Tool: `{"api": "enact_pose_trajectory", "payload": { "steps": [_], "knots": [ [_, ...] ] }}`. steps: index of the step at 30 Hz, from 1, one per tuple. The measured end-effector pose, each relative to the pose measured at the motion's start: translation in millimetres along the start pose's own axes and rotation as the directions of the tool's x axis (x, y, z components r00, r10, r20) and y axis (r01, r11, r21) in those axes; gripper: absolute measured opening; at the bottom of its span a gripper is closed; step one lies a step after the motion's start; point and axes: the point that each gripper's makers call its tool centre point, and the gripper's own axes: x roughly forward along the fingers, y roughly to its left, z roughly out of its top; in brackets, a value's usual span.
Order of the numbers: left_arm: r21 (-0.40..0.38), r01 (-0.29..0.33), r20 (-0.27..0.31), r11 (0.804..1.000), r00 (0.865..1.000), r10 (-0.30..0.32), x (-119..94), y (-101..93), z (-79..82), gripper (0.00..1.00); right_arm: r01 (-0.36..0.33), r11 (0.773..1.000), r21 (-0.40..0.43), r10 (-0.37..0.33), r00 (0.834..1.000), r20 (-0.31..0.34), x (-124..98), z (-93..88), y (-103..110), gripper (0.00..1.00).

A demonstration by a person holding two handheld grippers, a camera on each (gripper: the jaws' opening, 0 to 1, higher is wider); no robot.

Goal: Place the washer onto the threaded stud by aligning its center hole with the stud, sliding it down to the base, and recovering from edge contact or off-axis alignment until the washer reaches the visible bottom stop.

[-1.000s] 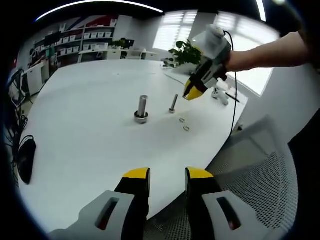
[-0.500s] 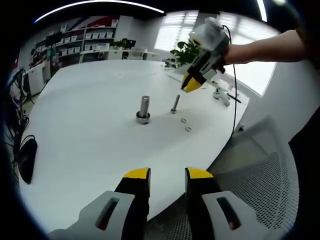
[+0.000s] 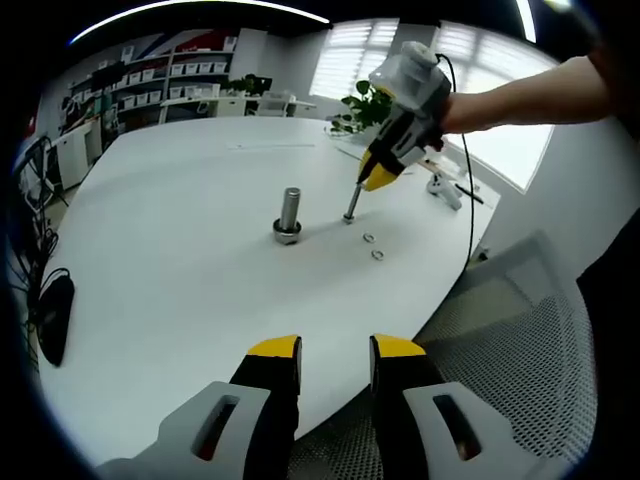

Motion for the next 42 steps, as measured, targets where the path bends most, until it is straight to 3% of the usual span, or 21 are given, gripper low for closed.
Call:
{"api": "enact_pose_trajectory", "payload": {
  "steps": [10,26,35,38,42],
  "knots": [
    [0.001,0.004,0.006,1.000,1.000,-0.004,0.1,-0.4,1.1,0.25,-0.005,1.000,0.004,0.005,1.000,-0.016,6.8,0.6,-0.2,0.14],
    [0.007,0.009,0.014,1.000,1.000,-0.010,0.5,-1.6,2.5,0.25,-0.042,0.999,-0.016,0.041,0.996,-0.082,36.6,-12.4,4.7,0.15],
    [0.010,0.018,0.012,1.000,1.000,-0.018,0.8,-3.8,2.3,0.24,-0.033,0.999,0.033,0.036,0.995,-0.092,45.5,-18.6,4.6,0.15],
    [0.012,0.023,0.008,1.000,1.000,-0.023,1.1,-4.8,1.8,0.24,-0.022,0.999,0.041,0.026,0.995,-0.096,48.0,-23.2,3.1,0.20],
    [0.009,0.024,0.006,1.000,1.000,-0.024,1.0,-5.0,1.6,0.24,-0.018,0.990,0.140,0.030,0.996,-0.086,50.6,-28.5,1.4,0.24]
  ]
}}
